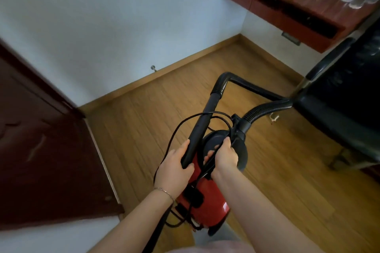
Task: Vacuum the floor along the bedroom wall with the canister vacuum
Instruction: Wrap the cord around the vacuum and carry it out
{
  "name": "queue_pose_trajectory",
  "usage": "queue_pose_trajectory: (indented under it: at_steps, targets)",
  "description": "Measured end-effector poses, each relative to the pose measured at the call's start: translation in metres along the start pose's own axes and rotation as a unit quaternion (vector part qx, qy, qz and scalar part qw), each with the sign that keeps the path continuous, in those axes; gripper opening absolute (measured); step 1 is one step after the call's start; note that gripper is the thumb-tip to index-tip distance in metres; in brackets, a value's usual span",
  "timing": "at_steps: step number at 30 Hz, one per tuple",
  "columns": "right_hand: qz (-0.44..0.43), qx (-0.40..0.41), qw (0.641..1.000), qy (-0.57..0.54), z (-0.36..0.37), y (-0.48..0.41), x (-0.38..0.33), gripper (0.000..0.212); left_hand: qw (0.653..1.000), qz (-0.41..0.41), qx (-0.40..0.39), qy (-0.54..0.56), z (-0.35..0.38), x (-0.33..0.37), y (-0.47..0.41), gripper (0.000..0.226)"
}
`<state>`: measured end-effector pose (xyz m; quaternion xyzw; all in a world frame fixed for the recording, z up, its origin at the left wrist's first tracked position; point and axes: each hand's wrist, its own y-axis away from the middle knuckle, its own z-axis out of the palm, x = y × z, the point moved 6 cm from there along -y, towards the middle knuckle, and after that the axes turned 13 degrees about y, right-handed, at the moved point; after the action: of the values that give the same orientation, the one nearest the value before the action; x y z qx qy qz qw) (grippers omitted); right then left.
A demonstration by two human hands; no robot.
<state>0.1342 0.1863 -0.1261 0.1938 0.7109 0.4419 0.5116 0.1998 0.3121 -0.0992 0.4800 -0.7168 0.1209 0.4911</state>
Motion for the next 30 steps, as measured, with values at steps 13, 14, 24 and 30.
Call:
queue_pose_trajectory:
  at_steps: [13, 14, 24, 30]
  targets:
    - [-0.042, -0.046, 0.996, 0.063, 0.179, -0.095, -0.172, 0.041, 0.994, -0.024, 0.106, 0.025, -0.067, 0.041, -0.221, 0.066]
    - [-0.04, -0.05, 0.996, 0.061, 0.197, -0.103, -0.183, 0.041, 0.994, -0.026, 0.106, 0.024, -0.074, 0.041, -0.24, 0.067]
    - [0.032, -0.038, 0.999, 0.011, 0.38, -0.166, -0.267, 0.046, 0.997, -0.012, 0.078, -0.022, -0.18, 0.019, -0.428, 0.065]
    - [0.077, -0.033, 0.995, -0.046, 0.467, -0.214, -0.299, 0.048, 0.997, 0.0, 0.033, -0.076, -0.226, 0.0, -0.535, 0.064]
